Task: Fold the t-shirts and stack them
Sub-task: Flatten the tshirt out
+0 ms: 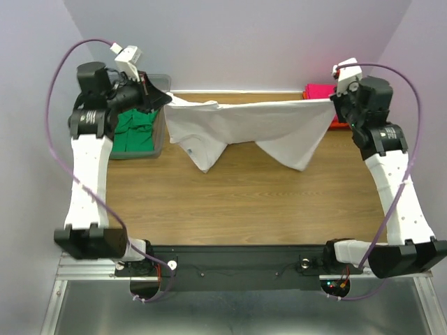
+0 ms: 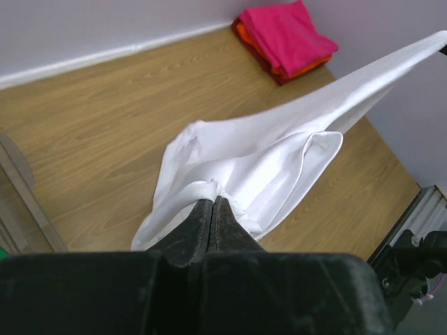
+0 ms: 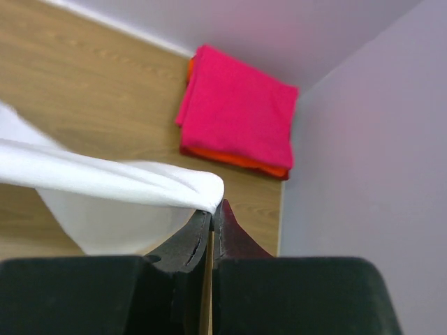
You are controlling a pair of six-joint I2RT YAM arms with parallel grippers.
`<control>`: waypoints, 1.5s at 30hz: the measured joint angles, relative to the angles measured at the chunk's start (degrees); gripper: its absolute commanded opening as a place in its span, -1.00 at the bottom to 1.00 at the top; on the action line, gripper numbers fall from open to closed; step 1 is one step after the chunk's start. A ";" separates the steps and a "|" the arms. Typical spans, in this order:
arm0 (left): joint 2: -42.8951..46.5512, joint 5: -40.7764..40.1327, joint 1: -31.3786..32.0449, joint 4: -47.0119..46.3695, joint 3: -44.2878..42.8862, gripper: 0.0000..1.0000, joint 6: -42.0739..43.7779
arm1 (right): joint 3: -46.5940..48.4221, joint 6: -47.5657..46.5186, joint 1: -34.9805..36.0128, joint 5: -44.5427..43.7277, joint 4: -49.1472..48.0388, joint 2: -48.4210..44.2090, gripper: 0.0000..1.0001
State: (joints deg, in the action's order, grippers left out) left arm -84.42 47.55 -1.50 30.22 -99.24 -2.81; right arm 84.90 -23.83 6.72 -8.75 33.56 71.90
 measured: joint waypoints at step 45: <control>-12.63 -1.77 0.61 -49.27 4.55 -1.00 -16.61 | 23.93 -2.32 -5.49 3.04 -25.53 36.26 -0.99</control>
State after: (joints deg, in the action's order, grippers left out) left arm -97.06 45.78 -0.89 -19.05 -94.70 -19.42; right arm 108.84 -26.15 1.23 -5.72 8.03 108.16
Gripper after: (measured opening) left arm 0.022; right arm 0.031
